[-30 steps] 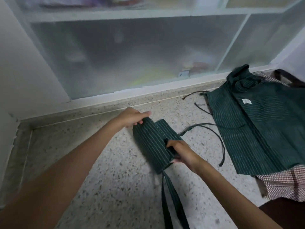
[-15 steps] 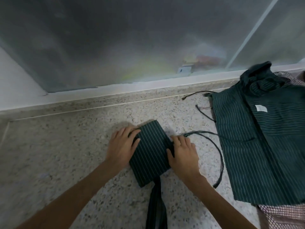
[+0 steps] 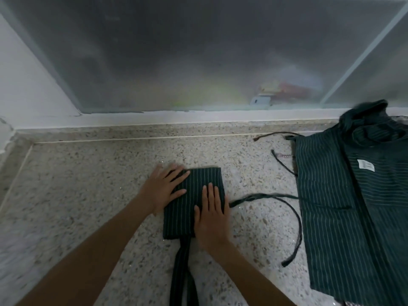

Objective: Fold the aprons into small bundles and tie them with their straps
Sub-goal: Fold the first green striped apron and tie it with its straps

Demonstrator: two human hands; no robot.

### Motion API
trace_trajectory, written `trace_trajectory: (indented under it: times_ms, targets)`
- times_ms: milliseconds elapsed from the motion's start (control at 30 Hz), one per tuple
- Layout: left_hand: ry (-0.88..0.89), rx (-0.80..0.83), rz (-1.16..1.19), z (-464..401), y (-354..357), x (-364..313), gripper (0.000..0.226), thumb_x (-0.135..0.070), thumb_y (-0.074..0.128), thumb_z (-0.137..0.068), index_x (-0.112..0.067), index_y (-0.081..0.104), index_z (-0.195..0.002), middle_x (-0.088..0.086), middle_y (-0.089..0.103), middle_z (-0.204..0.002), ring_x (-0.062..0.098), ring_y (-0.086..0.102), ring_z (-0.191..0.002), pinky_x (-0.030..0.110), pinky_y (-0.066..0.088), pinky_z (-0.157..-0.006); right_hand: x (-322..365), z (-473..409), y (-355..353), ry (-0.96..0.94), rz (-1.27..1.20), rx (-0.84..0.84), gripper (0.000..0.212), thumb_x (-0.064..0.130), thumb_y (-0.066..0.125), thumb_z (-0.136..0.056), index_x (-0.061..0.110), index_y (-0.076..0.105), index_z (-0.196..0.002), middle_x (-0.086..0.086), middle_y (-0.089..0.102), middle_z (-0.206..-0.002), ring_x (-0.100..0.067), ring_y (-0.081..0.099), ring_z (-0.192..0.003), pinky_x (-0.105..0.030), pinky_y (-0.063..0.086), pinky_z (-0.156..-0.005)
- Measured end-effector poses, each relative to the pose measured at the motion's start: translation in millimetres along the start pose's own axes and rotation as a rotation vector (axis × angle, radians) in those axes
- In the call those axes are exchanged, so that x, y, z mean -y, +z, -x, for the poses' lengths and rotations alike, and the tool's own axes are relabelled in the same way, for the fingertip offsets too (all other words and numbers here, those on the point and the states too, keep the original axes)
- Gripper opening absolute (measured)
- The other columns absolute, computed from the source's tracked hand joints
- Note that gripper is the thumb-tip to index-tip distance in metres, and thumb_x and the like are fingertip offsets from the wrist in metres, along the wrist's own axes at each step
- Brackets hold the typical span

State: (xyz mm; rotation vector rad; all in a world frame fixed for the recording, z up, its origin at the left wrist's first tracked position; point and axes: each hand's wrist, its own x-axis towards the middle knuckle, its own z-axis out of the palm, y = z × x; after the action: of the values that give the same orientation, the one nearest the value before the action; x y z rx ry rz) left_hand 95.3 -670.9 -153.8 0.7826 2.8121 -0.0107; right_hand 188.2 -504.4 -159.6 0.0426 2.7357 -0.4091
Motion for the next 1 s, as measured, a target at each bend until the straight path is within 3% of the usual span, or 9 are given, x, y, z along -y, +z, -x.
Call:
trace_trajectory:
  times_ms: [100,200,367,467,600,700,800,900,1000]
  targets:
    - [-0.087,-0.042,0.190,8.1,-19.0,4.1,0.068,-0.064,0.027,-0.087,-0.032,0.018,-0.147,-0.003,0.022,-0.154,0.020,0.021,-0.142,0.036,0.015,-0.114,-1.0,13.5,-24.0,-0.085,0.002,-0.080,0.051,0.029,0.030,-0.095,0.008,0.045,-0.138,-0.008,0.038,-0.147,-0.024,0.042,-0.133,-0.044,0.030,-0.109]
    - [-0.326,0.033,0.566,17.6,-33.5,12.5,0.085,-0.040,0.072,-0.077,-0.021,0.026,-0.146,0.003,0.041,-0.142,0.020,0.041,-0.125,0.028,0.034,-0.101,-23.0,-1.3,-61.1,-0.254,-0.038,-0.077,0.063,0.019,0.042,-0.096,0.018,0.010,-0.151,0.000,0.006,-0.159,-0.020,0.008,-0.145,-0.038,0.010,-0.117]
    - [-0.365,0.239,0.904,9.3,-40.1,20.6,0.074,-0.015,0.087,-0.061,-0.021,0.043,-0.121,0.001,0.053,-0.108,0.013,0.052,-0.096,0.017,0.043,-0.071,-33.8,-47.6,-86.9,-0.264,0.161,0.087,0.108,0.040,0.069,-0.081,0.017,-0.010,-0.149,-0.004,0.008,-0.157,-0.024,0.010,-0.142,-0.039,0.013,-0.114]
    - [-0.372,0.250,0.872,4.1,-31.6,23.1,0.084,-0.017,0.090,-0.057,-0.015,0.042,-0.126,-0.001,0.050,-0.110,0.013,0.051,-0.099,0.020,0.041,-0.080,-35.6,-62.8,-85.8,-0.201,0.208,0.111,0.112,0.047,0.078,-0.068,0.016,0.007,-0.150,-0.005,0.029,-0.146,-0.026,0.022,-0.135,-0.037,0.020,-0.107]
    - [-0.197,0.140,1.038,7.4,-22.7,22.4,0.059,-0.002,0.087,-0.057,-0.029,0.056,-0.100,-0.013,0.058,-0.100,-0.002,0.057,-0.090,0.007,0.042,-0.073,-32.1,-66.0,-87.4,-0.233,0.297,0.059,0.079,0.051,0.079,-0.062,0.018,0.047,-0.125,-0.003,0.041,-0.121,-0.022,0.031,-0.118,-0.033,0.025,-0.096]
    - [-0.180,0.060,1.199,14.3,-27.8,24.0,0.060,0.000,0.085,-0.060,-0.021,0.060,-0.110,-0.005,0.061,-0.103,0.005,0.058,-0.089,0.007,0.045,-0.071,-42.9,-59.9,-88.8,-0.281,0.091,0.039,0.059,0.031,0.079,-0.068,0.019,0.052,-0.119,0.000,0.046,-0.117,-0.020,0.038,-0.115,-0.032,0.030,-0.095]
    - [-0.097,-0.040,1.172,22.6,-28.8,24.4,0.057,0.000,0.084,-0.060,-0.024,0.062,-0.107,-0.002,0.066,-0.100,0.001,0.059,-0.084,0.008,0.044,-0.071,-51.8,-42.9,-91.0,-0.402,-0.106,-0.048,0.038,0.003,0.073,-0.070,0.015,0.059,-0.103,-0.001,0.061,-0.100,-0.022,0.056,-0.098,-0.032,0.044,-0.083]
    - [-0.018,-0.290,0.896,34.5,-23.8,15.1,0.054,0.005,0.079,-0.061,-0.038,0.058,-0.085,-0.006,0.066,-0.086,0.002,0.056,-0.077,0.020,0.044,-0.068,-52.2,-18.6,-85.5,-0.630,0.050,-0.371,0.039,-0.013,0.070,-0.062,0.013,0.059,-0.089,0.000,0.062,-0.085,-0.017,0.055,-0.079,-0.024,0.042,-0.071]
    - [0.200,-0.446,0.517,53.9,-17.0,7.9,0.045,0.012,0.065,-0.057,-0.027,0.055,-0.076,-0.011,0.061,-0.079,0.008,0.051,-0.077,0.029,0.044,-0.060,-61.2,-0.1,-67.6,-0.825,0.199,-0.478,0.043,-0.011,0.064,-0.061,0.014,0.060,-0.095,-0.001,0.063,-0.092,-0.017,0.053,-0.086,-0.024,0.042,-0.077]
